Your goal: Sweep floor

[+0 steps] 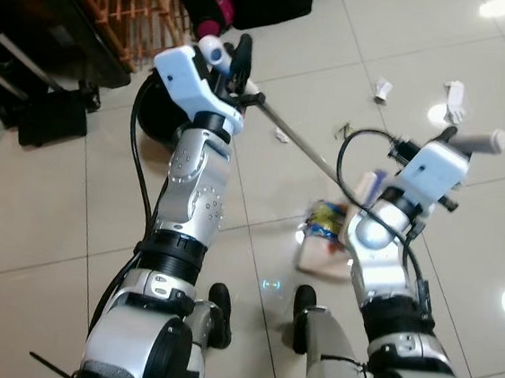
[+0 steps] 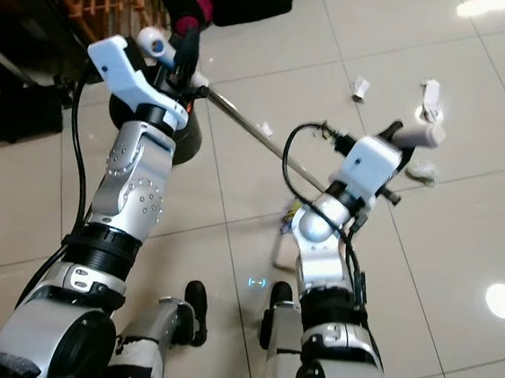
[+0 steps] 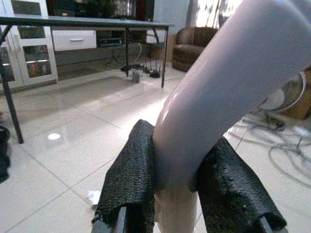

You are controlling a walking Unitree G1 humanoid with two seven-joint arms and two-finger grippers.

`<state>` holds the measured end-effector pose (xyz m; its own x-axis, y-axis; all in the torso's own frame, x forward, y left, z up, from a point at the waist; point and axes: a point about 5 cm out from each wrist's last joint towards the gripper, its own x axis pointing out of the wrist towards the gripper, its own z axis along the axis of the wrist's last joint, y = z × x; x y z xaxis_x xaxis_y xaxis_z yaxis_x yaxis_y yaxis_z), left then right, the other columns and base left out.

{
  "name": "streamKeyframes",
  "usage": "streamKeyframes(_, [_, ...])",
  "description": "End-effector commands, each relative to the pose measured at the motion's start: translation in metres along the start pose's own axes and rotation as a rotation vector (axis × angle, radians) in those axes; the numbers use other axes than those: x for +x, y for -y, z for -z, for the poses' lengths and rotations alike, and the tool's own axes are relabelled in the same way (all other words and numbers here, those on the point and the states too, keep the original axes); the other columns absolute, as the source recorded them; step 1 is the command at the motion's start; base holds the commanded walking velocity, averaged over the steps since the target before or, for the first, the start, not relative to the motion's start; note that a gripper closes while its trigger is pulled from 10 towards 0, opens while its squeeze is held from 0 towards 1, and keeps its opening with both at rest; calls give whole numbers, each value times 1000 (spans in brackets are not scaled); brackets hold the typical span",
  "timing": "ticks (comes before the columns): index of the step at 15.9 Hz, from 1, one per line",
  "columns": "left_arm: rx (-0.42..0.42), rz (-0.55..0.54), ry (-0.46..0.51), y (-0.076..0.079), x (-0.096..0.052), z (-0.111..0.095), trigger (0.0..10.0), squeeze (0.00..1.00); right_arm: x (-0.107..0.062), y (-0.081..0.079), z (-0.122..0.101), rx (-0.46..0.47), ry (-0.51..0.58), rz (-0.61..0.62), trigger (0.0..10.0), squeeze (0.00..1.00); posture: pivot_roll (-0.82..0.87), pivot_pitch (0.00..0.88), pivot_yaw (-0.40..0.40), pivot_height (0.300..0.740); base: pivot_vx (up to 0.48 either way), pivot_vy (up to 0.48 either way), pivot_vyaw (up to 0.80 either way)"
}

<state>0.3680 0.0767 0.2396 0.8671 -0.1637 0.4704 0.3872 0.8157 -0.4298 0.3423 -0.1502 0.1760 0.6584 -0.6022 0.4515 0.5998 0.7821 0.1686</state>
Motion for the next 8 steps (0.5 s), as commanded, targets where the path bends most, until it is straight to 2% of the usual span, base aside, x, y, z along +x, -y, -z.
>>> streamKeyframes(1, [-63, 57, -2, 19, -2, 4, 10000, 0, -3, 1, 5, 17, -32, -16, 10000, 0, 98, 394, 78, 740, 0, 0, 0])
streamKeyframes(3, [-32, 137, 27, 25, -4, -8, 10000, 0, 1, 3, 7, 14, -32, -29, 10000, 0, 94, 363, 67, 740, 0, 0, 0])
streamKeyframes(5, [58, 269, 63, 29, 3, -32, 10000, 0, 6, 7, 11, 12, -49, -44, 10000, 0, 104, 356, 57, 740, 0, 0, 0])
streamKeyframes(6, [77, 295, 72, 30, 5, -37, 10000, 0, 6, 8, 11, 13, -51, -45, 10000, 0, 105, 352, 56, 740, 0, 0, 0])
streamKeyframes(8, [138, 361, 114, 29, 13, -65, 10000, 0, 6, 10, 13, 17, -53, -48, 10000, 0, 106, 326, 54, 740, 0, 0, 0])
